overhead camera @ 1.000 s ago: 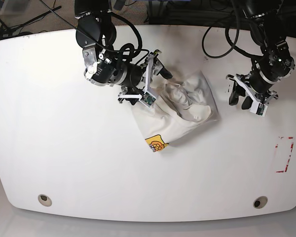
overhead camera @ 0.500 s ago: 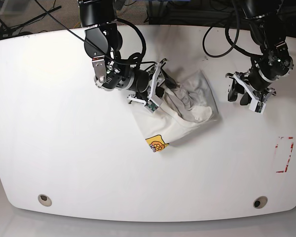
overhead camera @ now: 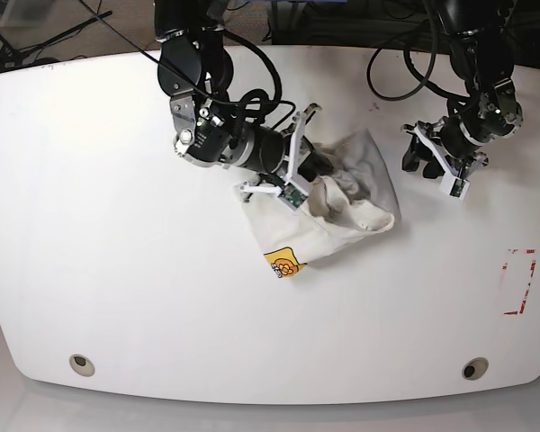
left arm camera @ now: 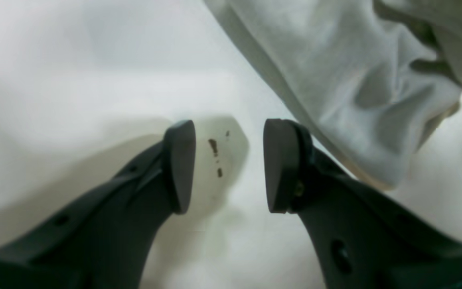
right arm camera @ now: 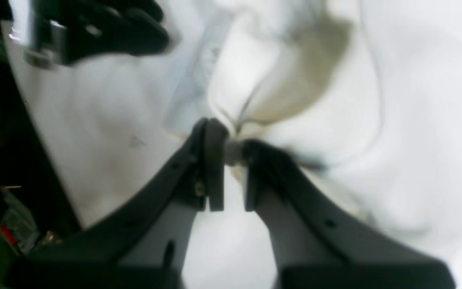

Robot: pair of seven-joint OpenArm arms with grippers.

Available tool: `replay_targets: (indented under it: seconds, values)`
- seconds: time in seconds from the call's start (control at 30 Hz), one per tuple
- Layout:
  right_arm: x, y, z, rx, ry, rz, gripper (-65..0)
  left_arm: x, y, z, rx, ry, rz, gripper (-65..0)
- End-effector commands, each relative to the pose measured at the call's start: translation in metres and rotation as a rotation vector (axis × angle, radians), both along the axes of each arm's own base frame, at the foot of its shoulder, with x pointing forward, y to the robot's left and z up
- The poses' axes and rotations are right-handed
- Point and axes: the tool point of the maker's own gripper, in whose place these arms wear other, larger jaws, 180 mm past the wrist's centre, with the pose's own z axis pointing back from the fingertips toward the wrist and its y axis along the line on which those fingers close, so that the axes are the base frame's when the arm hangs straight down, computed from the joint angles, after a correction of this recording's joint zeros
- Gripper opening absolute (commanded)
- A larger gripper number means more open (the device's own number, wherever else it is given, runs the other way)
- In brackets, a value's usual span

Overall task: Fold the T-shirt properly
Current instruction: 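Lift and flip the bundle over with the right gripper, then tuck and flatten the bundle edges with both grippers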

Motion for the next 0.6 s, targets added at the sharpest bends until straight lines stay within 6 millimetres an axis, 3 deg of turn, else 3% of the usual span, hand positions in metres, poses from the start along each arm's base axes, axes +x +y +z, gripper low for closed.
replay_targets:
  seconds: [0.0, 0.1, 0.23, 0.43, 0.47, 0.57]
  values:
    - [-0.001, 0.023, 0.027, 0.061, -0.066, 0.06, -63.1, 0.01, 0.001, 0.013, -0.007, -0.052, -0.003, -39.3]
    - [-0.008, 0.051, 0.038, 0.075, -0.095, 0.143, -63.1, 0.01, 0.001, 0.013, -0.007, -0.052, -0.003, -39.3]
    - [-0.015, 0.075, 0.03, 0.065, -0.073, 0.226, -63.1, 0.012, 0.003, 0.018, -0.004, -0.064, 0.001, -39.3]
    - [-0.014, 0.093, -0.002, 0.077, 0.025, 0.267, -62.1, 0.018, 0.019, 0.027, 0.041, -0.082, -0.004, -39.3]
    - [-0.013, 0.095, -0.007, 0.075, 0.037, 0.27, -59.9, 0.019, 0.02, 0.028, 0.042, -0.084, -0.004, -39.3]
    - [-0.012, 0.098, -0.019, 0.076, 0.072, 0.272, -44.2, 0.022, 0.029, 0.038, 0.069, -0.11, 0.001, -39.3]
